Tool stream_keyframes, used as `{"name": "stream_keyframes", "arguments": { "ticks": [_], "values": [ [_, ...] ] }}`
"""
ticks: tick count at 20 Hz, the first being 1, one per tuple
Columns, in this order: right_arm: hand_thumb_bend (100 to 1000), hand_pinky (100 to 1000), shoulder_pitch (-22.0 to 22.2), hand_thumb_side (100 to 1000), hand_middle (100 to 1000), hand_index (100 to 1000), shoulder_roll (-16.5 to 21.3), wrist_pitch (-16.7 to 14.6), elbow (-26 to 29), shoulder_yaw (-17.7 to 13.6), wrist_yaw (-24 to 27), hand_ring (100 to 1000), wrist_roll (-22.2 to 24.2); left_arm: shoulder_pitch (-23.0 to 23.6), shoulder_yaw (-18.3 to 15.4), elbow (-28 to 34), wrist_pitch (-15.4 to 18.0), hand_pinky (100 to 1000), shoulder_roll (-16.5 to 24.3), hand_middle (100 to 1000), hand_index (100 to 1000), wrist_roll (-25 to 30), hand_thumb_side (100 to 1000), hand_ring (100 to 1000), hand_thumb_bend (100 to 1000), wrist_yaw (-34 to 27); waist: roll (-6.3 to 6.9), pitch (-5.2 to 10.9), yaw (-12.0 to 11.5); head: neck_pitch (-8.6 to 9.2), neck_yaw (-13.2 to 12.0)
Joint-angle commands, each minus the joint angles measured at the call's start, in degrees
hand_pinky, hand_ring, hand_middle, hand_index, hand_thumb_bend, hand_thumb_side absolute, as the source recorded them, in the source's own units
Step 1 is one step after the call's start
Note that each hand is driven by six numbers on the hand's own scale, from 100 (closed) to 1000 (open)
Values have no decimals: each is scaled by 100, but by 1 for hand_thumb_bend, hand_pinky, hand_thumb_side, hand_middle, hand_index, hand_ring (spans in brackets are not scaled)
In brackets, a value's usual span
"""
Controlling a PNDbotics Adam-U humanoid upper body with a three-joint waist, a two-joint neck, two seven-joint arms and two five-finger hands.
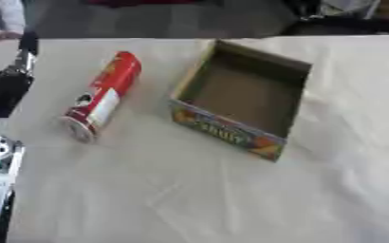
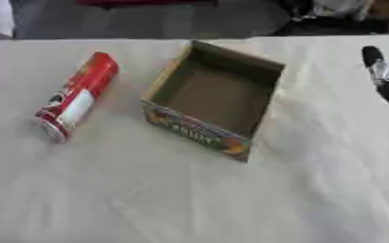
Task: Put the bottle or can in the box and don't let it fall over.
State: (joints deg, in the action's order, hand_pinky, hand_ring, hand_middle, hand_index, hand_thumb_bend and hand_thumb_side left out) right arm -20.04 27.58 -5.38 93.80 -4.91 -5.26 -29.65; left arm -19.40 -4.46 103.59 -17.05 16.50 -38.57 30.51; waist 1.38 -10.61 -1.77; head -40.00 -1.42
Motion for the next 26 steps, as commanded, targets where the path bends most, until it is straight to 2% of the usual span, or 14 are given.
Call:
{"name": "stream_keyframes", "arguments": {
  "ticks": [1,4,6,7,8,11,13,18,23,26],
  "values": [
    [636,808,-39,325,732,836,190,-4,141,-60,26,849,-25,18,-61,144,176,724,40,765,749,-246,796,1000,446,-17,-7,91,-4,9,-8],
    [635,808,-40,325,732,836,189,-3,142,-62,25,849,-31,113,-54,62,366,740,-8,783,766,-409,946,1000,304,8,-5,87,1,14,1],
    [635,809,-38,326,732,836,189,0,141,-65,25,849,-36,179,-52,-16,484,745,-47,788,772,-480,963,1000,286,-4,-3,83,4,13,6],
    [636,809,-39,326,732,836,188,1,140,-65,26,848,-38,211,-48,-58,562,747,-61,790,777,-510,904,1000,342,-6,-1,81,5,13,7],
    [636,808,-41,325,731,836,186,2,140,-66,26,848,-41,241,-41,-110,650,748,-73,792,782,-526,793,1000,432,4,0,78,7,13,8],
    [636,809,-44,326,731,836,186,4,142,-67,28,848,-52,316,-26,-316,858,741,-97,796,804,-495,674,1000,709,69,2,74,8,10,6],
    [636,809,-46,326,731,836,186,4,144,-65,29,848,-54,343,-21,-473,889,727,-111,783,804,-502,644,1000,823,112,1,74,7,7,4],
    [635,808,-53,326,730,835,184,2,147,-58,31,847,-50,330,42,-1023,849,727,-162,773,785,-738,613,1000,916,65,-7,76,8,18,-9],
    [634,808,-58,328,730,835,182,-1,147,-51,36,847,-47,202,96,-1529,1003,738,-211,773,785,-1215,604,1000,921,-14,-14,72,9,12,-31],
    [633,808,-63,328,729,835,173,0,144,-42,35,847,-39,105,161,-1760,1085,741,-239,775,781,-1311,610,1000,916,-25,-14,71,10,11,-43]
  ]
}}
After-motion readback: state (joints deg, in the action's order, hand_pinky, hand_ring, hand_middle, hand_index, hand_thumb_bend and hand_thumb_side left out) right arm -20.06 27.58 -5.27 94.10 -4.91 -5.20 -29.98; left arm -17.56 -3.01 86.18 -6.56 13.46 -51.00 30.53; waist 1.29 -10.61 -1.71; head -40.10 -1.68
